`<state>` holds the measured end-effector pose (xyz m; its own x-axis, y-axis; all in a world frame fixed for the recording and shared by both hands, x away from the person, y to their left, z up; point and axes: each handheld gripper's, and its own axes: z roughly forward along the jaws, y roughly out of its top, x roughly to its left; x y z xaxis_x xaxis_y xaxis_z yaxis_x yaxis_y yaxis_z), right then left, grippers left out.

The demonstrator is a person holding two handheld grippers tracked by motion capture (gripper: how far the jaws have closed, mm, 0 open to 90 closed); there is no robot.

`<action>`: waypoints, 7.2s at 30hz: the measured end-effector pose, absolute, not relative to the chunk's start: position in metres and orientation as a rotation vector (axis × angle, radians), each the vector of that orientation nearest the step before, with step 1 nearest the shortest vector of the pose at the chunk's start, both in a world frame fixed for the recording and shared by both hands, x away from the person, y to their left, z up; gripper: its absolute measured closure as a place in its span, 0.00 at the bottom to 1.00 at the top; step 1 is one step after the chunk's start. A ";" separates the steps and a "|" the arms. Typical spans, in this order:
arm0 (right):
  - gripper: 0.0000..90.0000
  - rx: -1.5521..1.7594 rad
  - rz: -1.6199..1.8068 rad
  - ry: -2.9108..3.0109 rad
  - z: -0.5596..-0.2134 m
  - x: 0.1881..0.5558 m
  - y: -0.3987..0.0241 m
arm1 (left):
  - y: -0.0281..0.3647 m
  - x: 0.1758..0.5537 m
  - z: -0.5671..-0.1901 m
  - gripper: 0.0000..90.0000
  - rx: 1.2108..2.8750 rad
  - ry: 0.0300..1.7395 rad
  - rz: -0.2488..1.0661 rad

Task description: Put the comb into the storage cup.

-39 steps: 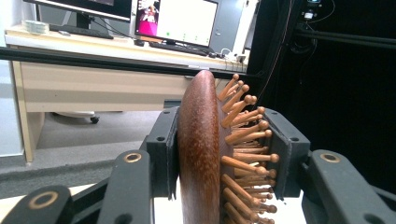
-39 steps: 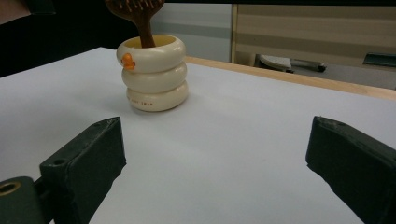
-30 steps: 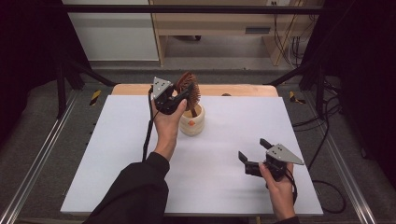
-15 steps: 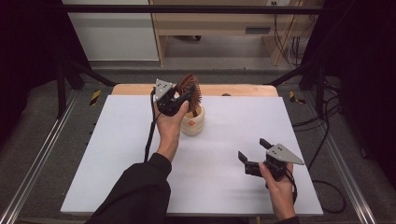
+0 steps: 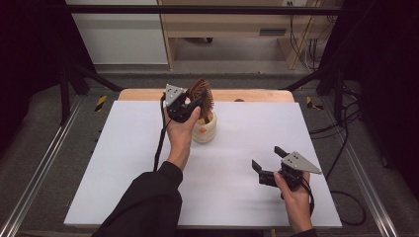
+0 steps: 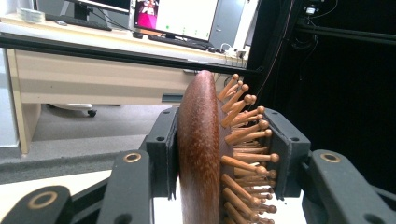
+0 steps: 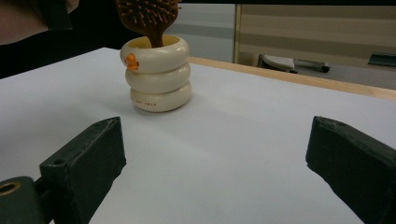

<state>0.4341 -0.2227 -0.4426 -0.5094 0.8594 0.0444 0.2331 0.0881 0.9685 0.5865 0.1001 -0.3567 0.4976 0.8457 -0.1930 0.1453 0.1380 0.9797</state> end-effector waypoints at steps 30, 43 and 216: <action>0.06 1.072 1.445 1.823 -0.444 0.435 -0.221 | 0.106 0.593 -0.363 0.56 1.372 0.970 0.617; 0.05 1.070 1.447 1.823 -0.444 0.435 -0.221 | 0.115 0.596 -0.364 0.55 1.382 0.978 0.598; 0.04 1.093 1.445 1.837 -0.446 0.436 -0.219 | 0.148 0.603 -0.375 0.04 1.333 1.080 0.620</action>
